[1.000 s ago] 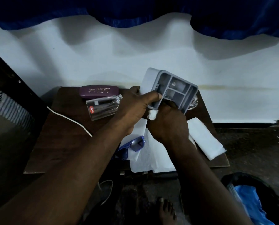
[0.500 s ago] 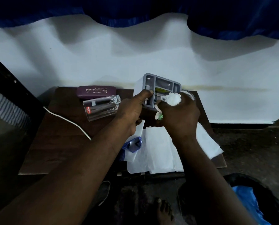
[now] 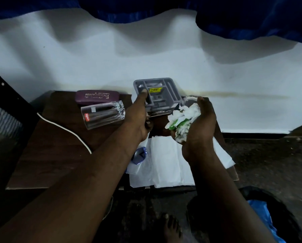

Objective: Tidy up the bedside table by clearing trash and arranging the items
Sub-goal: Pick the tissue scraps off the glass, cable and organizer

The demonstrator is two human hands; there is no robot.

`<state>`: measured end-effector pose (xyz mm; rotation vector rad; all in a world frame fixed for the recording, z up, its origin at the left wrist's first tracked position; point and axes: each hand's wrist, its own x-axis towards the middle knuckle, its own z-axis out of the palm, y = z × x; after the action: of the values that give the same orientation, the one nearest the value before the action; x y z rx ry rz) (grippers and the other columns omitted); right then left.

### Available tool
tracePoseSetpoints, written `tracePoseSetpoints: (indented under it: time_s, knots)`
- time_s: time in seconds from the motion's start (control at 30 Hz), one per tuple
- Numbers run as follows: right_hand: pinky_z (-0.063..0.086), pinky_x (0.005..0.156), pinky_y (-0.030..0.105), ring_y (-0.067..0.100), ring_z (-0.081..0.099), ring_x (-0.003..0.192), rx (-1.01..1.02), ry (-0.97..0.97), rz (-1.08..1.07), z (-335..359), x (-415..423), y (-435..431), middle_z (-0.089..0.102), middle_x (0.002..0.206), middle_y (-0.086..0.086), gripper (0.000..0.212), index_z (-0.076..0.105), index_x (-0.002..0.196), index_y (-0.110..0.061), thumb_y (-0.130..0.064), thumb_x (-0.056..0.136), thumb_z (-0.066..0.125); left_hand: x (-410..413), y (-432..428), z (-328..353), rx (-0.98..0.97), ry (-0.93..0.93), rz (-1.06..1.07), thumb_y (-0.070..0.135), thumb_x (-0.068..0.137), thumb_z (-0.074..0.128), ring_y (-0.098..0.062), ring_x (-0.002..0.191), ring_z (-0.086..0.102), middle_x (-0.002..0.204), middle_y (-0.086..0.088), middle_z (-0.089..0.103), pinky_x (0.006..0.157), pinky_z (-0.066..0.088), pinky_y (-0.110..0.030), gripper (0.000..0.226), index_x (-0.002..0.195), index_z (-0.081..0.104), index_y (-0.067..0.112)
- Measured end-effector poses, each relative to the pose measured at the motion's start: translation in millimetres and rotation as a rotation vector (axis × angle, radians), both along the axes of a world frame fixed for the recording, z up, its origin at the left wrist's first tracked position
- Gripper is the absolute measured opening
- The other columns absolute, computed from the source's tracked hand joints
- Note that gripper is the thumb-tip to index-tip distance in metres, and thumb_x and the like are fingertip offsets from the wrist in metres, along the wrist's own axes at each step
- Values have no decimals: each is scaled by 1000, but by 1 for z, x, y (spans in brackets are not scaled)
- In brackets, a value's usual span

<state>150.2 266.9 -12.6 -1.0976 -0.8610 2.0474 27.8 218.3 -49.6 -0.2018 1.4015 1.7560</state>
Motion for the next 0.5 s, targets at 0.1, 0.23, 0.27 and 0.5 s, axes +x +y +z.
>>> tracePoseSetpoints:
  time_s: [0.1, 0.23, 0.27, 0.5]
  knots:
    - [48, 80, 39, 27, 62, 78, -32, 35, -24, -2, -2, 2, 61, 80, 4, 25, 60, 83, -19, -32, 100, 47, -1, 4, -4, -11, 0, 49, 59, 93, 63, -6, 39, 39, 72, 3, 62, 40, 26, -16, 35, 99, 67, 25]
    - [49, 71, 33, 24, 63, 62, -82, -11, -38, -8, -4, 6, 60, 72, 4, 23, 57, 75, -17, -24, 95, 49, -3, 8, -8, -15, 10, 86, 55, 95, 63, -9, 48, 45, 82, 0, 61, 38, 28, -15, 32, 101, 68, 24]
    - [50, 72, 35, 24, 64, 60, -85, -22, -32, -10, -4, 6, 61, 71, 5, 22, 58, 75, -16, -22, 94, 50, -4, 9, -8, -10, 5, 103, 53, 96, 63, -8, 45, 46, 82, 0, 61, 38, 28, -15, 31, 102, 68, 24]
    - [54, 99, 55, 33, 71, 84, 3, -57, 14, -15, -7, 5, 71, 79, 9, 23, 68, 85, -10, -22, 99, 54, -1, 9, -6, -45, 54, 135, 36, 91, 68, -12, 47, 54, 79, -2, 61, 40, 34, -16, 24, 106, 66, 18]
